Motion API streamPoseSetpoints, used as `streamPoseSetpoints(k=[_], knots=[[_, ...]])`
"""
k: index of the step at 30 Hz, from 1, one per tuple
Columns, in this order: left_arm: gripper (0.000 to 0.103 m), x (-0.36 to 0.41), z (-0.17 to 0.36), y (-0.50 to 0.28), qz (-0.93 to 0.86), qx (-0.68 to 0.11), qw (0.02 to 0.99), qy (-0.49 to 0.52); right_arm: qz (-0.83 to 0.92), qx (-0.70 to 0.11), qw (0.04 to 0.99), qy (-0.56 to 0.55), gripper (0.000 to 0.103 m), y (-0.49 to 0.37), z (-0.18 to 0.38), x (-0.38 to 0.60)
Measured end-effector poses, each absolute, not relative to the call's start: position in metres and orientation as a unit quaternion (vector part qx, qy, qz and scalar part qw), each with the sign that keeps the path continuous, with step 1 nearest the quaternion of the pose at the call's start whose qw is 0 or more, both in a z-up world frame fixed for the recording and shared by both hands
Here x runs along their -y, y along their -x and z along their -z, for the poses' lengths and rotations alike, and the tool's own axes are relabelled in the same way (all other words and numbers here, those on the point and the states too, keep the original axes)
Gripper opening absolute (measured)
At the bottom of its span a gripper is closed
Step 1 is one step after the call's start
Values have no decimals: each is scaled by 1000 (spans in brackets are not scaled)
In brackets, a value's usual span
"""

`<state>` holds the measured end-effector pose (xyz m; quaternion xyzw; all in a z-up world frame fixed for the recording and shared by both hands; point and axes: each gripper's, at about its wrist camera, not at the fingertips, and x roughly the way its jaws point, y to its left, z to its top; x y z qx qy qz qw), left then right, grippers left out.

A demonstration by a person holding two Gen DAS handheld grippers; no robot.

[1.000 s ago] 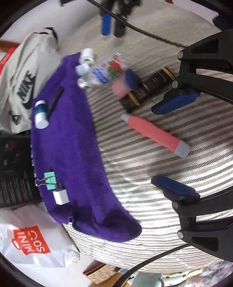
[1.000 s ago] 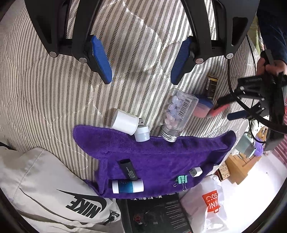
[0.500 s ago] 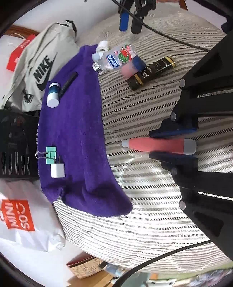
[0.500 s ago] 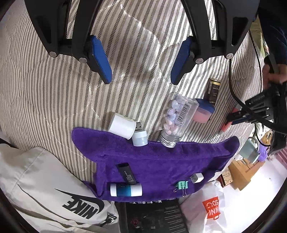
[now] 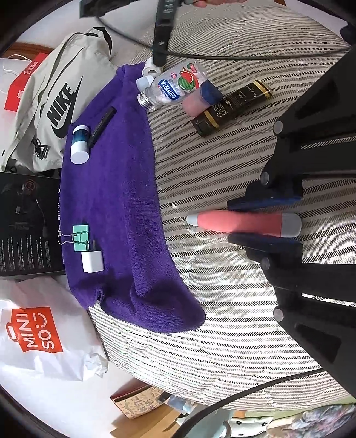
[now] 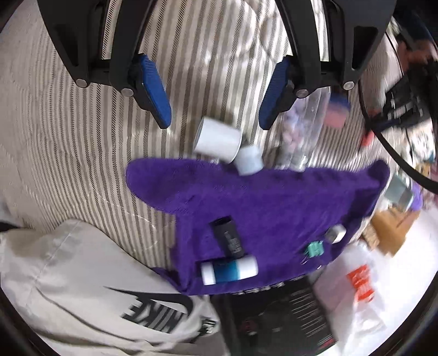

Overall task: Organize rigid objects
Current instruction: 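Lift the pink marker with the left tool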

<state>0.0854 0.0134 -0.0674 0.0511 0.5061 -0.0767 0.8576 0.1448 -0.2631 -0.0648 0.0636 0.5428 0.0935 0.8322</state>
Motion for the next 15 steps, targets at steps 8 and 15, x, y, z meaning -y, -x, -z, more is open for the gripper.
streamPoseSetpoints(k=[8,15], knots=[[16,-17,67,-83,86,-502,860,-46,-74,-551,830,-54,49,-154,71,262],[16,-17,66,-83,82,-500,861,-43,-60,-554,829,-38,49,-152,74,267]])
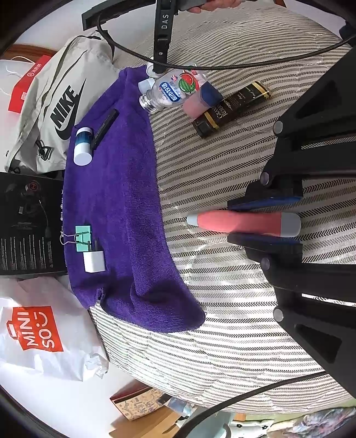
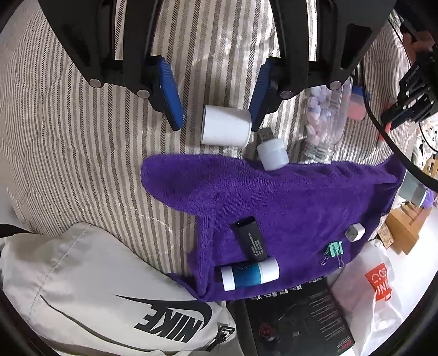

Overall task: Organize rigid objects
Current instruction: 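Lift the pink marker with the left tool, then place the pink marker on the towel while the right tool carries the white tape roll there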

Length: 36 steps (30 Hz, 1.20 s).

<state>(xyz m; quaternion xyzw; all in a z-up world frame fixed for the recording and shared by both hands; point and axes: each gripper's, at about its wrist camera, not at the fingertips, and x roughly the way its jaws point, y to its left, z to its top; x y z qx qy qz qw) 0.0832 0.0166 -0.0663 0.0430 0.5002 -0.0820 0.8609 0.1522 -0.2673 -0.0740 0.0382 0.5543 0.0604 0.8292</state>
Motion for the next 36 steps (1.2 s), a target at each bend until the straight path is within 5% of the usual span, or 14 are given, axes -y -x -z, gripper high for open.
streamPoseSetpoints(k=[5,16,36], knots=[[16,-14,67,-83,75,-498,863,-44,-52,-540,839,-36,35,-157,75,263],[17,-12,68,-79,71,-491,867,-46,-51,-540,840,31,33,-145,76,251],[17,-21,63,-75,94,-508,856,-24,-109,-531,840,-9,32,-112,52,264]])
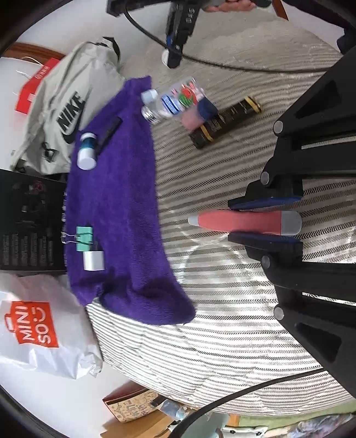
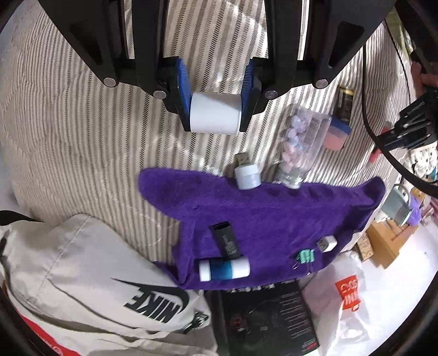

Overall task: Organize rigid objects
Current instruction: 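Place the pink marker on the towel while the right tool carries the white tape roll there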

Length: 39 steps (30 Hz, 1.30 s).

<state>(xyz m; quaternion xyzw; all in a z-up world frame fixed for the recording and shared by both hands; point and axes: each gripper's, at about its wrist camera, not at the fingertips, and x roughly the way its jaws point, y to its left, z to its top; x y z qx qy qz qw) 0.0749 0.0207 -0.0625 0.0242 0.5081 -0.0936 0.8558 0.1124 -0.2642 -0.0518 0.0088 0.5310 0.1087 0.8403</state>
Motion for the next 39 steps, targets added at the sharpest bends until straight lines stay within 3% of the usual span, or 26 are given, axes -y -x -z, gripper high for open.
streamPoseSetpoints(k=[7,18,30,39], knots=[[17,-10,68,-73,85,-504,857,-63,-122,-532,838,-2,32,-111,52,259],[16,-22,37,-83,106,-488,866,-18,-140,-513,847,3,32,-135,30,255],[16,-22,5,-143,110,-464,879,-22,-155,-507,848,11,32,-188,17,243],[16,-29,21,-190,104,-476,873,-19,-142,-527,837,35,32,-235,35,236]])
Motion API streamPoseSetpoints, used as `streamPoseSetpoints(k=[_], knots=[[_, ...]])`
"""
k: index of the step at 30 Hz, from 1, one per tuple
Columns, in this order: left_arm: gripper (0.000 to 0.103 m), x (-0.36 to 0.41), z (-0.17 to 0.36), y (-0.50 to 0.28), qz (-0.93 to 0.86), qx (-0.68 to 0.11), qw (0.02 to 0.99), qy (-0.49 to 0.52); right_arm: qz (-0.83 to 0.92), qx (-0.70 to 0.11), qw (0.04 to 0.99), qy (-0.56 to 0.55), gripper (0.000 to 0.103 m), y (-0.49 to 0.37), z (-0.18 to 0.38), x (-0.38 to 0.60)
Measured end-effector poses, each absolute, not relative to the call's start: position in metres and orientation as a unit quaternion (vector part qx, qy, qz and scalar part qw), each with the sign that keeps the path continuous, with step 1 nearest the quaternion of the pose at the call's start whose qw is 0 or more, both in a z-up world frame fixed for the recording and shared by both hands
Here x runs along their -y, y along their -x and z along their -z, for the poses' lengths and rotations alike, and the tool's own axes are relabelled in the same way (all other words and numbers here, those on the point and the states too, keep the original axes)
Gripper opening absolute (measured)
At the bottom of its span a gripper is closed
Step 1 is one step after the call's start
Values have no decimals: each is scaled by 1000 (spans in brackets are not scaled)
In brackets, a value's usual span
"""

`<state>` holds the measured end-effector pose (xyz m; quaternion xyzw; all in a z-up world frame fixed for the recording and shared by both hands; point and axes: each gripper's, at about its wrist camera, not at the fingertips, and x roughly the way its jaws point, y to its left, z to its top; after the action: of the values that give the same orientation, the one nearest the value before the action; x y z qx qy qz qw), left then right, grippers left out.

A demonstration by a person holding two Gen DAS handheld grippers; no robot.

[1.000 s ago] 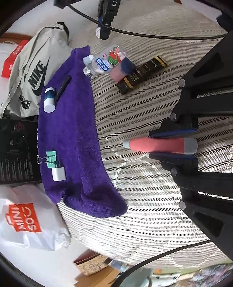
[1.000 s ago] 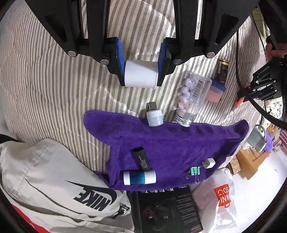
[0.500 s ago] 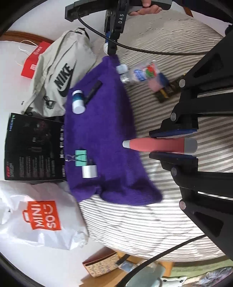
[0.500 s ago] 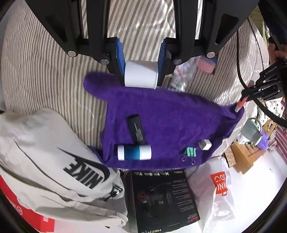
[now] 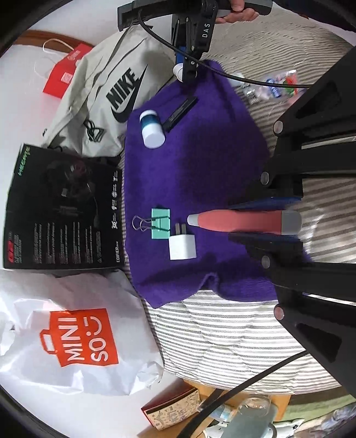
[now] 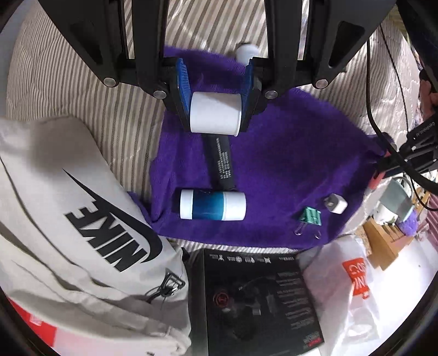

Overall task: Organize rigid objects
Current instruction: 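Place the pink marker on the towel while the right tool carries the white tape roll there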

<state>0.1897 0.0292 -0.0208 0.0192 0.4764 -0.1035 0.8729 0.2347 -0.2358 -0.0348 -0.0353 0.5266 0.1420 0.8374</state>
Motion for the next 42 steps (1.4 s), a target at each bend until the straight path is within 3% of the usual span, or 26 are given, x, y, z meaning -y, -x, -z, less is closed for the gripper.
streamPoseSetpoints(k=[12,29,32,34,36,42], knots=[[17,-31,49,-215,106,-498,860,-18,-160,-572,802,60,32,-237,72,214],[17,-27,70,-227,87,-512,854,-39,-164,-571,799,90,33,-239,74,211],[27,-27,69,-226,93,-512,853,-29,-169,-573,797,95,33,-240,74,210],[44,-25,68,-225,100,-515,851,-26,-173,-574,795,92,35,-241,74,211],[53,-20,67,-223,104,-518,849,-30,-178,-578,792,84,42,-241,74,213],[54,-23,48,-210,74,-514,854,-25,-167,-573,800,64,52,-231,58,222]])
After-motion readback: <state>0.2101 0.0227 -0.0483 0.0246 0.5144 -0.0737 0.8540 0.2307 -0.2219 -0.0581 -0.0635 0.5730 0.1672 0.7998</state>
